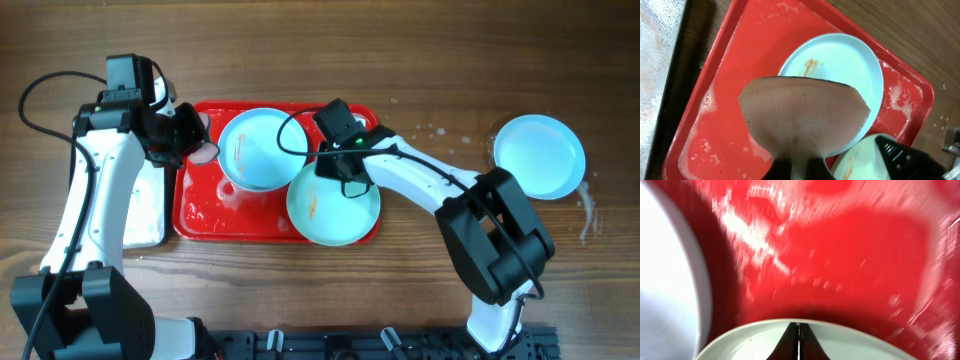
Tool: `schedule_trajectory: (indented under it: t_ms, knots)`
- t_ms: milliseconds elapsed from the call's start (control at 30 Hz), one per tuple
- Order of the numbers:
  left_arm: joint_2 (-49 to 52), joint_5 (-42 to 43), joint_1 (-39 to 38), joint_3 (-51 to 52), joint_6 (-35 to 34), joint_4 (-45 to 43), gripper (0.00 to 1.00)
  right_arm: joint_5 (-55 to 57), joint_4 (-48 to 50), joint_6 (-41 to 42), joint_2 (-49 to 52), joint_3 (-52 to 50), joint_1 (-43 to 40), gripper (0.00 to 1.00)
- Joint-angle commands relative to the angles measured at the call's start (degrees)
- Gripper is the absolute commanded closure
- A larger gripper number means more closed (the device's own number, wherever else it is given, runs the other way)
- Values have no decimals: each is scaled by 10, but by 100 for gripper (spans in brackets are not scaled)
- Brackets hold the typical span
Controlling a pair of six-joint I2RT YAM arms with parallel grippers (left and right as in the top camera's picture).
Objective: Clean dirty plates on tray and stack at the side
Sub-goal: 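Pull the grasped plate toward the left gripper's sponge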
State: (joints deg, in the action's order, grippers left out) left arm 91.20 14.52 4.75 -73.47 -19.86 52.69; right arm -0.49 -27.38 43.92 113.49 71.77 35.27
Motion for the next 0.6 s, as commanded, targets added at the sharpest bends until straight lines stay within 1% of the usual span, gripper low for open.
schedule_trajectory:
  t_ms: [0,100,167,233,267,300,333,433,500,567]
  knots:
    - [4,6,-2,3,-5,0,96,61,26,13,14,-3,-19,96]
    - [4,6,-2,3,-5,0,96,58,72,-3,14,-3,-39,93]
    - [4,6,-2,3,-5,0,96,21,119,-53,14,0,-51,91]
    - [4,6,-2,3,-5,0,96,-12,132,-90,14,14,-52,89]
    - [4,6,-2,3,-5,0,96,-36,130,-115,14,27,-52,83]
    - [4,6,-2,3,-5,0,96,-65,125,-138,14,42,-50,70]
    - [4,6,-2,3,-5,0,96,-87,114,-148,12,59,-48,62]
    - [4,-9,-2,3,-5,0,96,-110,85,-160,11,98,-39,43]
    - [4,-11,-2,3,-5,0,96,-104,79,-171,12,116,-30,34]
    - [4,-11,-2,3,-5,0,96,-94,86,-171,12,118,-24,32]
